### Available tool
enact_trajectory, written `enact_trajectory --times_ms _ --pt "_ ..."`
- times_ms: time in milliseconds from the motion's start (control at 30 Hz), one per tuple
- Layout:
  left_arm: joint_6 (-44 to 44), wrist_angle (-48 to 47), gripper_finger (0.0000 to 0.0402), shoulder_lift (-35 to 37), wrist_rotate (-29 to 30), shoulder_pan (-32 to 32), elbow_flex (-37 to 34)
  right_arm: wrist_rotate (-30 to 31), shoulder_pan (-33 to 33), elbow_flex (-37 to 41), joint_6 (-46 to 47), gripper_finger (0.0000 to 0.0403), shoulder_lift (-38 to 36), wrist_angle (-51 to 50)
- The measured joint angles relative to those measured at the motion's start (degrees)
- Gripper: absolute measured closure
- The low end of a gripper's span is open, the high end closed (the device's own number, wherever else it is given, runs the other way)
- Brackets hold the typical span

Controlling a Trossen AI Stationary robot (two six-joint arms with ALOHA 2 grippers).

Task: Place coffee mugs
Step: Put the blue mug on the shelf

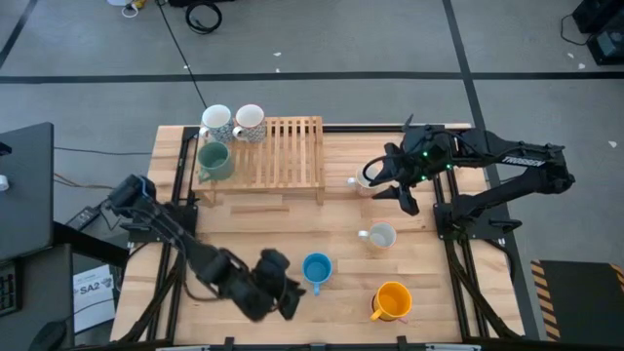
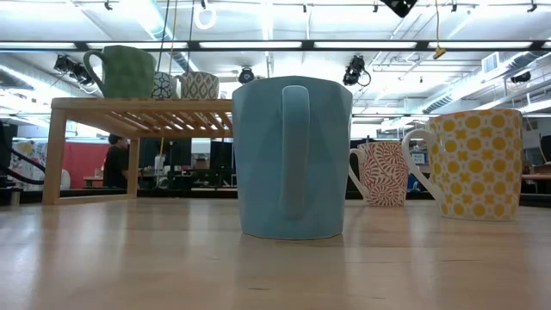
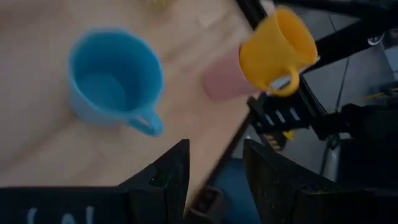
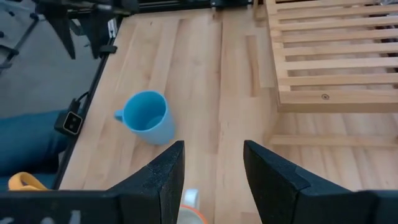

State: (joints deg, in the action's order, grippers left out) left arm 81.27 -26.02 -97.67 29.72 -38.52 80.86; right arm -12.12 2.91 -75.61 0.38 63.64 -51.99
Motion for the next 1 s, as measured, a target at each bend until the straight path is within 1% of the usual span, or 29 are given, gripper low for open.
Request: enact_trajectory --times_ms 100,267,467,567,667,833,1000 --pt "3.7 -0.1 0.0247 -2.9 -1.2 -0.9 3.2 0.0 -0.1 0.0 -0.1 0.0233 0.0 0.0" --pt "4.7 -1.2 0.0250 -7.7 -2.4 -0.4 10.8 0.0 -0.1 0.0 -0.1 0.0233 0.0 0.0" --pt "4.8 -10.8 0.0269 -14.0 -6.5 1.3 23.0 0.0 -0.1 0.0 -0.1 0.0233 0.0 0.0" --pt "4.8 -12.4 0.0276 -16.5 -7.9 2.1 27.1 0.0 -0.1 0.0 -0.1 0.0233 0.0 0.0" --pt "4.7 -12.4 0.0278 -17.6 -9.0 2.8 28.0 0.0 -0.1 0.0 -0.1 0.0233 0.0 0.0" --pt "4.6 -13.1 0.0278 -17.8 -11.6 3.6 26.1 0.0 -0.1 0.0 -0.1 0.0233 0.0 0.0" --pt "0.3 -12.9 0.0278 -17.8 -11.3 3.9 25.9 0.0 -0.1 0.0 -0.1 0.0233 0.0 -0.1"
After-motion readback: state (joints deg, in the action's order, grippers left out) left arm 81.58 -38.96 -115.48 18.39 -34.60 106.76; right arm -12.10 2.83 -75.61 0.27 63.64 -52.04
